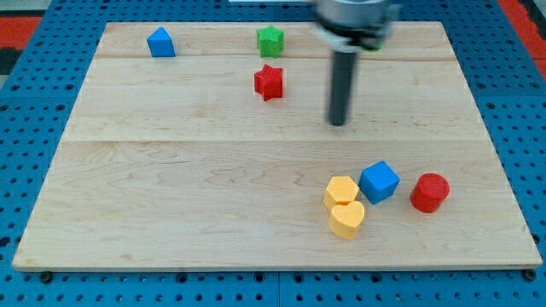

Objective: Push the red circle into the blue cube

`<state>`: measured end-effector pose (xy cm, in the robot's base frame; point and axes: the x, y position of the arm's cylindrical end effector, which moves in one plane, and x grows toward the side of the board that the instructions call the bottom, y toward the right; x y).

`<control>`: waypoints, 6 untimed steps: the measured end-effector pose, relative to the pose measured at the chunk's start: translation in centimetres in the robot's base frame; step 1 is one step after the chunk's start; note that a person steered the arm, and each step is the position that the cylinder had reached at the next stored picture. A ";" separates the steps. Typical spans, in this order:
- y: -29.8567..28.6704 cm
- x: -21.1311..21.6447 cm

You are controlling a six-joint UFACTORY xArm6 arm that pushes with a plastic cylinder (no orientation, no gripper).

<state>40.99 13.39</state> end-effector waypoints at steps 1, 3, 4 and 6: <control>9.9 2.2; 8.8 11.5; 7.7 12.2; 4.7 14.4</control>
